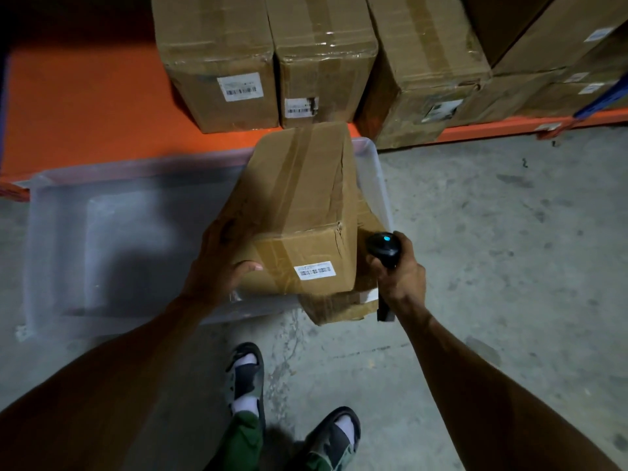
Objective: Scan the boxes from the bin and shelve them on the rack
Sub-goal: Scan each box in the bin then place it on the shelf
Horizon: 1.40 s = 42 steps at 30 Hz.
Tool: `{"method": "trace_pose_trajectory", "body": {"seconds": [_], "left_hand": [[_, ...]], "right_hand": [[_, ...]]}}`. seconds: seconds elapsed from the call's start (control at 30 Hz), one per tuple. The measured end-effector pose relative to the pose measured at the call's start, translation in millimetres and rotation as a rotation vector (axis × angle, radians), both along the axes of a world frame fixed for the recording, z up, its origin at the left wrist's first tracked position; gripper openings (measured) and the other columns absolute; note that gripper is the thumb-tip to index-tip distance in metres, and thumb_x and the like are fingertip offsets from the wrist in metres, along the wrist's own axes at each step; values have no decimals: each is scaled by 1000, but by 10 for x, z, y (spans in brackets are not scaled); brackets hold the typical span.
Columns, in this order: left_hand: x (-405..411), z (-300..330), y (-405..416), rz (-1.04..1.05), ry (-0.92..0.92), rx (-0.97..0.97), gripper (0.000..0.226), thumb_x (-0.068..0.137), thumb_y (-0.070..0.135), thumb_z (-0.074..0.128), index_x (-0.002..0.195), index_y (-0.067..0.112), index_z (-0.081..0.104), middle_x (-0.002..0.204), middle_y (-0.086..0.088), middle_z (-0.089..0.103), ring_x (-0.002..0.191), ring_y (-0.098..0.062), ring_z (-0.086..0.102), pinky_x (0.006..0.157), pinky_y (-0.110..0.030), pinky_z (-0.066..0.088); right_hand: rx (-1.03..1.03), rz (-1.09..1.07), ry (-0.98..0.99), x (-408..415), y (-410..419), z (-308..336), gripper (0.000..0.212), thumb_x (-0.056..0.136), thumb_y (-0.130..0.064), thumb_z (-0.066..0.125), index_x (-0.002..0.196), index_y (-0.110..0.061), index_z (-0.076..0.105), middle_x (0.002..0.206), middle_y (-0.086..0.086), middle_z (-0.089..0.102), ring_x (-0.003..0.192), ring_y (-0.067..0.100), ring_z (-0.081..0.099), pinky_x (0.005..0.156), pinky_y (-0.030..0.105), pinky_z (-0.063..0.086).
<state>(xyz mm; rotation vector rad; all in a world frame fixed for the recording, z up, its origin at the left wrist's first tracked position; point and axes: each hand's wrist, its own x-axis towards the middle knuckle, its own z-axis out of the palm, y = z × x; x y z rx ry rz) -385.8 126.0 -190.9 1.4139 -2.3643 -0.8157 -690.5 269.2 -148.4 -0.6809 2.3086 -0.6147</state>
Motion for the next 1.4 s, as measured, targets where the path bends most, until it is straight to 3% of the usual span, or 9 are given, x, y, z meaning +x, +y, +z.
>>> {"method": "trace_pose_trajectory", "body": {"seconds": [0.33, 0.57, 0.67, 0.8, 0.93, 1.0, 1.1, 1.2, 1.4], "left_hand": [[15, 26, 36, -12, 19, 49, 72, 77, 63, 64, 144, 48, 41, 158, 2, 21, 148, -18, 18, 113, -45, 33], [29, -23, 58, 26, -17, 19, 69, 82, 63, 63, 144, 58, 31, 157, 1, 15, 145, -16, 16, 104, -51, 43], [21, 23, 34, 51, 28, 125, 76, 78, 57, 72, 144, 54, 36, 158, 0, 16, 145, -17, 17, 108, -49, 38], [-12, 158, -87, 182, 47, 263, 89, 63, 72, 76, 143, 51, 42, 162, -1, 9, 149, -16, 6, 120, -29, 14], [-87, 218, -223, 266, 298, 401, 75, 76, 65, 69, 142, 33, 53, 147, 21, 41, 125, 21, 31, 91, 10, 18], [-106, 162, -308, 362, 446, 525, 73, 77, 61, 69, 142, 29, 54, 132, 33, 51, 117, 25, 42, 98, 1, 29], [-80, -6, -416, 460, 553, 797, 81, 75, 55, 78, 146, 44, 40, 137, 17, 58, 121, -2, 57, 104, -28, 45], [-123, -123, -439, 501, 637, 871, 86, 74, 44, 80, 148, 46, 35, 125, 17, 66, 107, -5, 67, 83, -22, 57], [-202, -95, -480, 529, 689, 869, 82, 73, 32, 78, 144, 46, 40, 114, 21, 71, 104, -2, 68, 79, -21, 56]], "right_hand": [[217, 136, 74, -263, -447, -373, 69, 97, -49, 67, 156, -31, 36, 127, 19, 68, 115, 42, 64, 96, 50, 55], [96, -52, -17, -203, -313, -297, 91, 92, -52, 73, 164, -30, 22, 149, 20, 49, 139, 40, 47, 111, 58, 46], [-161, -236, 13, 15, -268, -26, 84, 88, -60, 73, 159, -35, 35, 148, 6, 52, 137, 27, 51, 107, 42, 50], [-421, -196, -128, 481, -353, 344, 76, 80, -74, 69, 148, -54, 43, 151, -7, 52, 133, 12, 53, 102, 24, 46], [-445, -26, -205, 756, -673, 349, 56, 81, -72, 70, 133, -69, 48, 154, -15, 46, 137, -1, 44, 106, 27, 41], [-447, -65, -198, 760, -793, 267, 51, 81, -68, 72, 128, -69, 52, 153, -15, 46, 138, 3, 42, 109, 35, 40], [-456, -94, -221, 668, -819, 127, 64, 75, -65, 78, 135, -61, 55, 152, -22, 48, 143, 4, 41, 116, 48, 38], [-458, -53, -241, 604, -815, 62, 70, 74, -61, 81, 140, -55, 55, 151, -27, 49, 144, 0, 39, 117, 55, 37], [-553, -143, -332, 582, -885, 89, 59, 80, -29, 79, 136, -32, 64, 147, -13, 59, 143, 19, 49, 109, 59, 49]]}}
